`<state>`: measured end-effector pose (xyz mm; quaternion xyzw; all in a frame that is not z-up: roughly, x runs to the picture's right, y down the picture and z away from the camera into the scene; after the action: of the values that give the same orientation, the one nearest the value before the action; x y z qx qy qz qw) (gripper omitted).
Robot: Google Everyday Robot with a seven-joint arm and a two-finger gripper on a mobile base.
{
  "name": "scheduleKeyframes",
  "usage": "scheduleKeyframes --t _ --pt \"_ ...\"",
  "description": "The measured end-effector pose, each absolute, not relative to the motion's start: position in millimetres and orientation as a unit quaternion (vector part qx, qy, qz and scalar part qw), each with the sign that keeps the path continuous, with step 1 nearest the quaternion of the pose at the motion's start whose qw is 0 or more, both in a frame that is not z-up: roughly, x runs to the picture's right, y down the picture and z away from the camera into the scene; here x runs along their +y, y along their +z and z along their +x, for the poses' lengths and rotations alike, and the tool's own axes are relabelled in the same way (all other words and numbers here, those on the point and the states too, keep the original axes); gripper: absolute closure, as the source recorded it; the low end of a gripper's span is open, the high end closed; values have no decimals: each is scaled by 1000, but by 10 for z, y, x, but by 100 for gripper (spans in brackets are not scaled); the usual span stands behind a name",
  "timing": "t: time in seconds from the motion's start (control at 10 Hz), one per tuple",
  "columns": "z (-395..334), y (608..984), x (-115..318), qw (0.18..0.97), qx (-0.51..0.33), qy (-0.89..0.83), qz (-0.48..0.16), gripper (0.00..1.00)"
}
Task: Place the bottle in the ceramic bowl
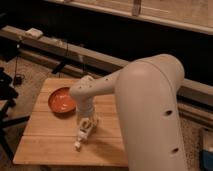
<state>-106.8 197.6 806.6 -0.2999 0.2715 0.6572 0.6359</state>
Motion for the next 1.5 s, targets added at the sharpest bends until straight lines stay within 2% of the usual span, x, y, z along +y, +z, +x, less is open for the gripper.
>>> scheduleKeyframes --t 0.4,0.5,0.7,0.9,1.1,1.5 --pt "-994 8161 2070 633 283 655 -300 35" --pt "-999 8180 2094 632 285 655 -301 38" --pt "-990 8207 2141 630 291 653 -303 53" --pt "-947 8217 2165 624 296 655 -307 76" --pt "-932 8170 2067 626 294 653 -309 91" --pt "-1220 8128 1563 667 268 613 -328 93"
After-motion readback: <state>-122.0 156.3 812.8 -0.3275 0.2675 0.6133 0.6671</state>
